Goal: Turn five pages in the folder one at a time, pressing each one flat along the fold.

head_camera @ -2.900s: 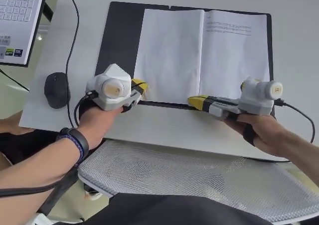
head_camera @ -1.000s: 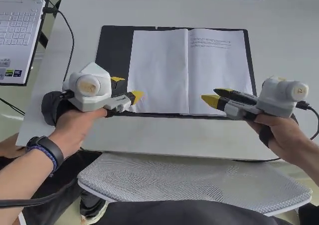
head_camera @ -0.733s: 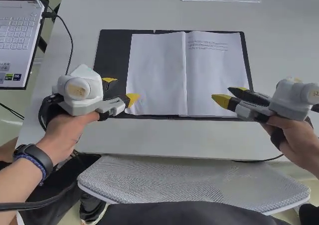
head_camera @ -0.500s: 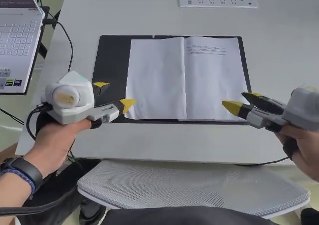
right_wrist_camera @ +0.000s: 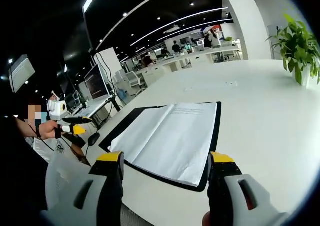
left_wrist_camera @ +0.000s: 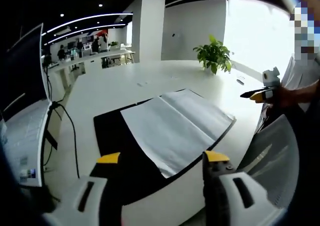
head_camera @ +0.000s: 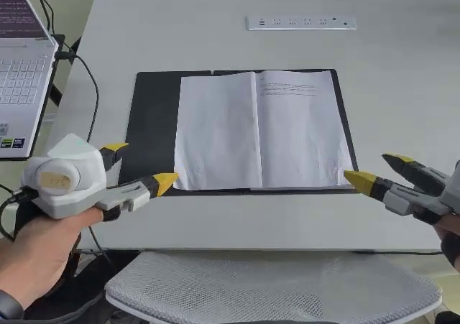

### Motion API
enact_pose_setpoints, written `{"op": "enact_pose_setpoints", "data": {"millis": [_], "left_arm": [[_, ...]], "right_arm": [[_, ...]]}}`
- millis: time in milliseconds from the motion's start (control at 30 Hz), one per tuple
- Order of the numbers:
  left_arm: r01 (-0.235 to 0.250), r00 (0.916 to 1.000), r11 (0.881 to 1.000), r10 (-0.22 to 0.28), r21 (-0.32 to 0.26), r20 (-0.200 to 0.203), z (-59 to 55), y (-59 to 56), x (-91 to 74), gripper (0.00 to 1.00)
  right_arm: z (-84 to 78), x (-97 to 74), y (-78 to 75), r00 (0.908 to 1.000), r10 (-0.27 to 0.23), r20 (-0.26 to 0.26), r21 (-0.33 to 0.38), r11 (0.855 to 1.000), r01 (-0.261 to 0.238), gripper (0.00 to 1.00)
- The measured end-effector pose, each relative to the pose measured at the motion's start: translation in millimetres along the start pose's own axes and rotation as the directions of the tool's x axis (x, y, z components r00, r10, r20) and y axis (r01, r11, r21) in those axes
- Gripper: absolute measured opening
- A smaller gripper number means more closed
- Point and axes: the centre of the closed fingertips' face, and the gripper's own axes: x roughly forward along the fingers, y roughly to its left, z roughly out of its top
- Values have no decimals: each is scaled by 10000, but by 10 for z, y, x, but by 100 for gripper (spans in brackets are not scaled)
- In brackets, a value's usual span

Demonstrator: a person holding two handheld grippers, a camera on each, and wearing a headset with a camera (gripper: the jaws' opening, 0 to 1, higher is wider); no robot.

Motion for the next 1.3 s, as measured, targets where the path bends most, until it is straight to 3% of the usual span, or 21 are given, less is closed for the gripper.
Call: {"op": "enact_pose_setpoints", "data": {"millis": [300,600,833,1033,1300], "left_arm": [[-55,10000,10000,55,32,-45,-14,-9,-64,66],[255,9996,9991,-259,341,106,165,-133,43,68],[549,9984,9971,-555,530,109,234,-239,136,67],[873,9959,9931,-887,777,147,346,-383,244,66],[1588,9862,9803,-1632,1178,285,563,-701,468,65]], "right_arm": [[-78,-115,-31,9996,-289,5,76,9996,289,71],[-93,-171,-63,9993,-373,-17,58,9993,373,72],[-116,-212,-91,9991,-419,23,134,9990,419,72],[-109,-220,-108,9987,-499,93,190,9986,498,72],[-120,-256,-129,9983,-551,160,225,9982,548,71]]}}
